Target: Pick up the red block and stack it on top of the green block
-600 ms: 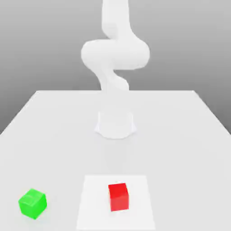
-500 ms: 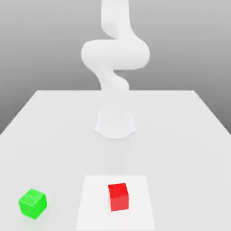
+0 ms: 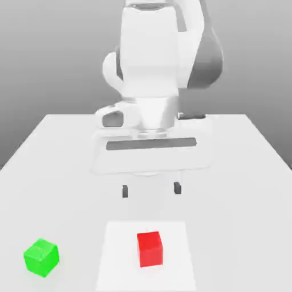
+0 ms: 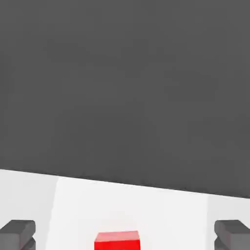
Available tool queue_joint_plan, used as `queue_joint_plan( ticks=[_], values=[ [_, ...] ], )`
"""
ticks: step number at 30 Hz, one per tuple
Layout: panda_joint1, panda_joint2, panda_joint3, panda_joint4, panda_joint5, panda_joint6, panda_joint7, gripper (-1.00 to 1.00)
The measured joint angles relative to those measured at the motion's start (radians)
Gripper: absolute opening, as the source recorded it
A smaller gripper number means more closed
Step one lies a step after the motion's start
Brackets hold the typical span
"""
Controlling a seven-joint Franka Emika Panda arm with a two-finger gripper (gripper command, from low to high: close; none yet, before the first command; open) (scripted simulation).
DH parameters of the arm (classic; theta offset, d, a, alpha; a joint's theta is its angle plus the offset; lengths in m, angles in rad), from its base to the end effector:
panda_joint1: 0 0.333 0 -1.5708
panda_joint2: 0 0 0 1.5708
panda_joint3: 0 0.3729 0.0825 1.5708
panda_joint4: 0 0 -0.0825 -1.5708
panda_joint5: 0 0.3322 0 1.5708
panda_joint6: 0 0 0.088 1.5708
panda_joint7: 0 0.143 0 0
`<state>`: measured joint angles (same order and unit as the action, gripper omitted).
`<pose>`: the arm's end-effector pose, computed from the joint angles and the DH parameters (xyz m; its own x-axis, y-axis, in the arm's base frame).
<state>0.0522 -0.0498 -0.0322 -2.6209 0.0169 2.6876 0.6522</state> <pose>0.4166 0.0081 0.3427 0.7929 -0.6033 0.0858 -0.5982 -0.7974 -0.0790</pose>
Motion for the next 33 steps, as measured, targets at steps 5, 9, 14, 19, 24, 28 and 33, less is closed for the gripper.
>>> queue_joint_plan(
  ticks=[5,9,14,19,24,28,33],
  values=[
    [0.001,0.181,0.000,-0.043,-0.006,0.114,-0.019,0.00],
    [-0.008,0.325,0.012,-0.026,0.006,0.234,-0.028,-1.00],
    [-0.009,0.325,0.013,-0.026,0.004,0.234,-0.026,-1.00],
    [-0.008,0.248,0.010,-0.038,-0.005,0.169,-0.020,-1.00],
    [-0.077,0.145,-0.039,-0.009,0.001,0.035,-0.042,-1.00],
    [-0.210,0.164,-0.135,0.090,0.026,-0.047,-0.097,-1.00],
    [-0.308,0.263,-0.183,0.166,0.085,-0.027,-0.167,-1.00]
  ],
)
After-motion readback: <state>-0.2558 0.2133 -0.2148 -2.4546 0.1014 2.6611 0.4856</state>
